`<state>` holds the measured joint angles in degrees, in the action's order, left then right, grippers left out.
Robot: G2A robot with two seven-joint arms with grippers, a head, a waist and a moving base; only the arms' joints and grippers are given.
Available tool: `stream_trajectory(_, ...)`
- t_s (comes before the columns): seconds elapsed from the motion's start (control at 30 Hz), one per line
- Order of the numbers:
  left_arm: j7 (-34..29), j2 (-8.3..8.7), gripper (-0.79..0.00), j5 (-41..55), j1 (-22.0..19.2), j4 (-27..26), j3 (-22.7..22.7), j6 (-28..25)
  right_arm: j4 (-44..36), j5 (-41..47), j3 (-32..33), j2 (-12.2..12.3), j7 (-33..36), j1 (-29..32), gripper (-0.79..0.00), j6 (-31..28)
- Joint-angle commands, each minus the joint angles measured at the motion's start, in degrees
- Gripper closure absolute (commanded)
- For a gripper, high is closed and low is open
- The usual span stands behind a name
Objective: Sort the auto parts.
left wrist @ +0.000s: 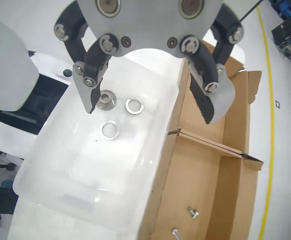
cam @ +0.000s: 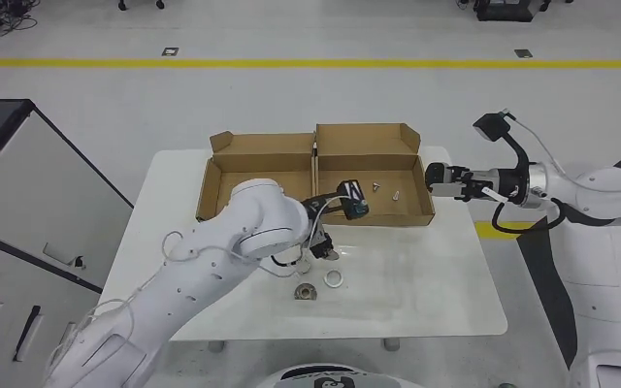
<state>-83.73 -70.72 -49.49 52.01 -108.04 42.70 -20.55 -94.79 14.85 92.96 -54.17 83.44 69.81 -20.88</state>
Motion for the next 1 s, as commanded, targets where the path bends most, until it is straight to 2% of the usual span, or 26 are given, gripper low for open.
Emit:
stream_trajectory(0.0,-0.23,-0.16,-0.785,0.25,-0.82,0.89,-1.24,0.34,0.0,0.0,0.0,0.0,0.0,0.0,-0.785,0.0)
stream_trajectory(0.1,-0.5,-0.22,-0.785,-4.51,-1.78,0.97,-2.14,1.36,0.0,0.0,0.0,0.0,0.0,0.0,-0.785,0.0)
stream_trajectory(0.67,0.03,-0.27,-0.785,-3.49,-1.41,1.71,-2.8,0.2,0.0,0.0,0.0,0.0,0.0,0.0,-0.785,0.0)
stream_trajectory(0.77,0.56,-0.7,-0.785,0.45,-3.36,5.26,-6.29,-0.57,0.0,0.0,0.0,0.0,0.0,0.0,-0.785,0.0)
stream_trajectory(0.97,-0.82,-2.34,-0.785,8.13,-11.81,11.55,-16.66,0.82,0.0,0.0,0.0,0.0,0.0,0.0,-0.785,0.0)
